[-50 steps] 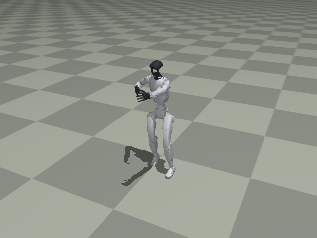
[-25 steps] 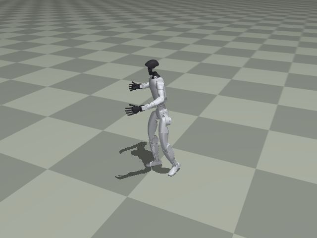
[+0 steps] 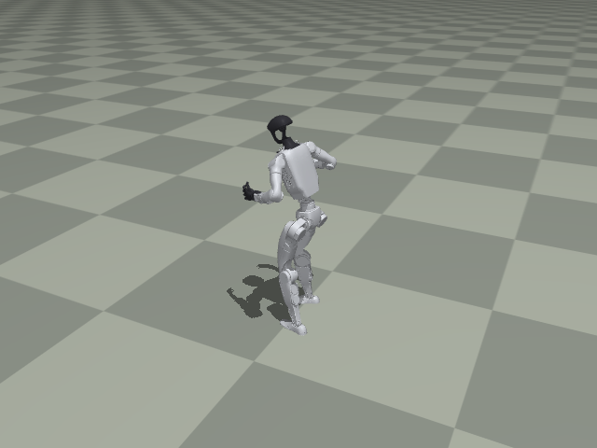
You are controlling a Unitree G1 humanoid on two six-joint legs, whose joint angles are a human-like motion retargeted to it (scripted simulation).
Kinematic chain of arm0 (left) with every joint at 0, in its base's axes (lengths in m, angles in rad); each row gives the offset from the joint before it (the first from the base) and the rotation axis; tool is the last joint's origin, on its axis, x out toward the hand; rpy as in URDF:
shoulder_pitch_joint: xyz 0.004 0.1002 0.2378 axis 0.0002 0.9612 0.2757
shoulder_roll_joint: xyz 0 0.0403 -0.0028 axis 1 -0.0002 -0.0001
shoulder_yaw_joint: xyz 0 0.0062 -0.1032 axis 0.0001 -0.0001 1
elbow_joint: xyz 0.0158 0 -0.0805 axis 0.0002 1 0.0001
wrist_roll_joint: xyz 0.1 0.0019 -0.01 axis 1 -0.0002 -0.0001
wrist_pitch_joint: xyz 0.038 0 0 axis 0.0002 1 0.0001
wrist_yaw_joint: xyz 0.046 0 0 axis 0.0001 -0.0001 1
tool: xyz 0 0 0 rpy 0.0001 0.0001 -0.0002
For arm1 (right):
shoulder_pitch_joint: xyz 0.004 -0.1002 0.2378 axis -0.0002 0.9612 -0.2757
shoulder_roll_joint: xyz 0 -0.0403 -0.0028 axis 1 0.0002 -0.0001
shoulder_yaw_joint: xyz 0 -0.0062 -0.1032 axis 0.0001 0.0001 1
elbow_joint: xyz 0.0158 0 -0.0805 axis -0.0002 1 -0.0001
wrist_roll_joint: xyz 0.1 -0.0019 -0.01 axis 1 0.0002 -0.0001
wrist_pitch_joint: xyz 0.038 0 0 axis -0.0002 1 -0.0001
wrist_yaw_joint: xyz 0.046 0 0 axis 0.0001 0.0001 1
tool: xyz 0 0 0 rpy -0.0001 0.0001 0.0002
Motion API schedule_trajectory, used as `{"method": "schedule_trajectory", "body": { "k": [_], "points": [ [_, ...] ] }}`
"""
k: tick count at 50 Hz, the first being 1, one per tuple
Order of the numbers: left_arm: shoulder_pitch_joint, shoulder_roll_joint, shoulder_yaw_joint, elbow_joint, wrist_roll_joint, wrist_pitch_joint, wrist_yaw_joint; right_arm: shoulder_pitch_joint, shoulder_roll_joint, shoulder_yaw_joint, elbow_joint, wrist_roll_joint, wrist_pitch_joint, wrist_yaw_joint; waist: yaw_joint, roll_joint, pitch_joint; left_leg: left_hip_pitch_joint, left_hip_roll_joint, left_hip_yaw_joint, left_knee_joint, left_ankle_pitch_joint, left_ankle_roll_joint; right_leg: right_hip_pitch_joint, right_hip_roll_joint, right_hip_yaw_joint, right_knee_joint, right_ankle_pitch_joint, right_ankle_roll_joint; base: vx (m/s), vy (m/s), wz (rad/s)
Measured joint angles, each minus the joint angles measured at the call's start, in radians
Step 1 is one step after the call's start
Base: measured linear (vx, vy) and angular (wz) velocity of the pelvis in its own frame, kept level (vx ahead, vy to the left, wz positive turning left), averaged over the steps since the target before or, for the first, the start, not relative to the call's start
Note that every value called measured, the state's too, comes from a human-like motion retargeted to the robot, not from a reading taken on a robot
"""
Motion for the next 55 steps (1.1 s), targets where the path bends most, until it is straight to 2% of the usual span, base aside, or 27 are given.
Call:
{"method": "schedule_trajectory", "body": {
  "k": [3,5,8,12,18,22,25,27,29,30,33,35,38,40,42,45,48,50,52,55],
  "points": [
    [-0.078,0.047,-0.057,0.024,0.015,0.026,0.017,-0.059,0.028,0.064,0.065,0.083,-0.014,-0.039,0.008,-0.02,0.022,-0.044,0.042,0.122,0.098,-0.052,0.001,-0.097,-0.075,-0.245,0.108,-0.057,-0.047,-0.15,0.12,-2.12],
    [-0.151,0.071,-0.098,0.034,0.039,0.038,0.022,-0.1,0.043,0.099,0.104,0.145,-0.02,-0.041,0.019,-0.024,0.036,-0.053,0.071,0.195,0.132,-0.067,0.008,-0.114,-0.092,-0.297,0.147,-0.081,-0.042,-0.06,0.08,-2.06],
    [-0.21,0.074,-0.143,0.018,0.044,0.044,0.022,-0.139,0.039,0.117,0.153,0.187,-0.017,-0.034,0.035,-0.015,0.022,-0.016,0.117,0.308,0.124,-0.066,0.013,-0.088,-0.128,-0.344,0.157,-0.101,-0.026,0.03,0.04,-2.09],
    [-0.23,0.044,-0.16,-0.033,0.012,0.052,0.006,-0.22,-0.004,0.093,0.218,0.134,-0.004,-0.055,0.034,0.015,-0.014,0.047,0.167,0.447,0.075,-0.047,0.0,-0.038,-0.245,-0.495,0.143,-0.13,-0.025,0.08,-0.02,-1.89],
    [-0.278,0.058,-0.18,-0.078,0.008,0.075,-0.015,-0.483,-0.116,0.078,0.392,-0.018,0.005,-0.18,0.033,0.067,-0.061,0.164,0.199,0.648,-0.067,-0.008,-0.045,0.006,-0.383,-0.669,0.128,-0.145,0.026,0.14,-0.13,-1.7],
    [-0.276,0.142,-0.209,-0.085,0.001,0.09,-0.05,-0.76,-0.193,0.172,0.565,-0.071,0.009,-0.256,0.052,0.076,-0.103,0.24,0.212,0.796,-0.136,0.04,-0.063,0.066,-0.415,-0.761,0.015,-0.113,0.038,0.22,-0.3,-1.8],
    [-0.257,0.208,-0.21,-0.104,-0.029,0.096,-0.086,-1.039,-0.235,0.313,0.74,-0.101,0.028,-0.282,0.049,0.075,-0.095,0.232,0.292,0.867,0.036,0.051,-0.008,0.12,-0.38,-0.722,-0.065,-0.115,0.04,0.27,-0.38,-1.48],
    [-0.246,0.237,-0.193,-0.12,-0.067,0.098,-0.097,-1.234,-0.251,0.412,0.866,-0.116,0.048,-0.297,0.057,0.088,-0.064,0.17,0.379,0.821,0.256,0.032,0.043,0.122,-0.339,-0.673,-0.025,-0.147,0.033,0.27,-0.35,-1.41],
    [-0.229,0.254,-0.164,-0.138,-0.124,0.093,-0.084,-1.43,-0.254,0.51,1.006,-0.111,0.058,-0.319,0.086,0.113,-0.025,0.077,0.42,0.684,0.449,0.001,0.061,0.116,-0.29,-0.634,0.047,-0.184,0.028,0.31,-0.29,-1.6],
    [-0.216,0.258,-0.146,-0.147,-0.158,0.088,-0.07,-1.526,-0.253,0.557,1.078,-0.1,0.058,-0.333,0.107,0.126,-0.007,0.026,0.414,0.597,0.525,-0.019,0.057,0.115,-0.266,-0.614,0.081,-0.202,0.027,0.37,-0.24,-1.66],
    [-0.141,0.254,-0.089,-0.191,-0.284,0.063,-0.011,-1.753,-0.245,0.673,1.304,-0.029,0.035,-0.384,0.201,0.14,0.018,-0.075,0.315,0.41,0.583,-0.064,0.021,0.158,-0.221,-0.551,0.08,-0.22,0.034,0.47,-0.19,-1.46],
    [-0.087,0.249,-0.051,-0.221,-0.354,0.048,0.011,-1.85,-0.249,0.724,1.443,0.021,0.022,-0.407,0.278,0.129,0.015,-0.111,0.273,0.379,0.529,-0.072,0.026,0.211,-0.21,-0.516,0.013,-0.192,0.041,0.58,-0.15,-1.1],
    [-0.005,0.243,0.009,-0.258,-0.397,0.034,0.002,-1.912,-0.272,0.776,1.624,0.059,0.029,-0.394,0.388,0.079,-0.024,-0.134,0.208,0.405,0.293,-0.048,0.037,0.294,-0.229,-0.489,-0.138,-0.089,0.062,0.65,-0.08,-0.7],
    [0.047,0.236,0.059,-0.278,-0.386,0.022,-0.006,-1.919,-0.288,0.795,1.704,0.053,0.045,-0.373,0.437,0.046,-0.049,-0.13,0.137,0.386,0.072,-0.002,0.009,0.338,-0.246,-0.481,-0.21,-0.015,0.072,0.69,0.0,-0.36],
    [0.072,0.221,0.122,-0.294,-0.35,0.005,0.003,-1.946,-0.306,0.805,1.744,0.033,0.065,-0.357,0.463,0.048,-0.026,-0.096,0.083,0.3,-0.11,0.073,-0.033,0.366,-0.237,-0.474,-0.181,0.031,0.053,0.68,0.06,-0.31],
    [0.095,0.199,0.206,-0.311,-0.295,-0.015,0.047,-1.991,-0.316,0.802,1.757,-0.011,0.099,-0.346,0.472,0.08,0.013,-0.035,0.058,0.179,-0.183,0.161,-0.041,0.313,-0.198,-0.448,0.1,0.043,0.014,0.65,0.07,-0.27],
    [0.067,0.216,0.253,-0.315,-0.228,0.0,0.115,-2.032,-0.293,0.796,1.737,-0.006,0.103,-0.362,0.423,0.059,0.039,-0.045,0.048,0.162,-0.002,0.057,0.019,0.155,-0.136,-0.371,0.473,-0.022,0.042,0.61,0.0,0.11],
    [0.023,0.233,0.259,-0.321,-0.183,0.01,0.155,-2.055,-0.271,0.796,1.724,0.007,0.103,-0.364,0.38,0.051,0.057,-0.037,0.055,0.161,0.093,-0.028,0.035,0.073,-0.113,-0.366,0.598,-0.077,0.051,0.61,-0.05,0.29],
    [-0.06,0.246,0.231,-0.318,-0.119,0.02,0.205,-2.078,-0.238,0.801,1.716,0.008,0.101,-0.363,0.334,0.051,0.065,-0.017,0.068,0.156,0.119,-0.069,0.025,0.0,-0.155,-0.427,0.597,-0.11,0.021,0.61,-0.06,0.25],
    [-0.177,0.242,0.154,-0.306,-0.037,0.014,0.238,-2.078,-0.172,0.822,1.713,-0.011,0.094,-0.354,0.269,0.067,0.029,0.049,0.082,0.158,0.022,-0.034,-0.015,-0.058,-0.247,-0.543,0.384,-0.096,-0.012,0.64,-0.07,0.23]
  ]
}}
